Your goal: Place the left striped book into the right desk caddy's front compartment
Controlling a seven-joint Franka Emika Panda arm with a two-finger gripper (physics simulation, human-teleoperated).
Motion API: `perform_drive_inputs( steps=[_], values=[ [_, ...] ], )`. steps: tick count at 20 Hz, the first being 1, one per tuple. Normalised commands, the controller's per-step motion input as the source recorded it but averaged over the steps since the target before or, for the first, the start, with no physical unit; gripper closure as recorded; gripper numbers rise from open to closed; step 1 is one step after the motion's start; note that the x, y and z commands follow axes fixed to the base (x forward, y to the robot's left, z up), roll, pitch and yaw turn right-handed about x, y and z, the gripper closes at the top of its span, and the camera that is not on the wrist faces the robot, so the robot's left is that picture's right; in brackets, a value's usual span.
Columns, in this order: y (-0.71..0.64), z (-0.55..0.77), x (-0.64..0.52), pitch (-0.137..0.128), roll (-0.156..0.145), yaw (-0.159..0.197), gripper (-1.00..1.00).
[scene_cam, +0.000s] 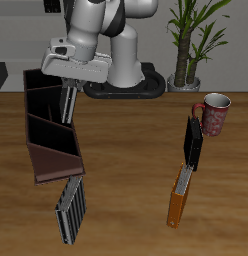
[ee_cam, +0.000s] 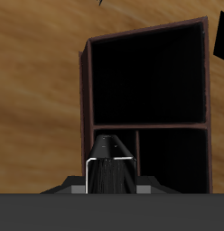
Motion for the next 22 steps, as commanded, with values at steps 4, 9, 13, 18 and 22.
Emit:
perform_drive_inputs(
  steps=[4, 9, 13, 18, 22],
  values=[
    [-0.10, -0.07, 0.06, 0.024, -0.022, -0.028, 1.00],
    [-0.14, -0.31, 0.17, 0.061, -0.008, -0.057, 1.00],
    [-0.09, -0.36, 0.24, 0.073, -0.024, -0.014, -1.00],
    [0.09, 0.08, -0.02, 0.006, 0.018, -0.025, -1.00],
    [0.14, 0.22, -0.02, -0.027, 0.020, -0.001, -1.00]
  ],
)
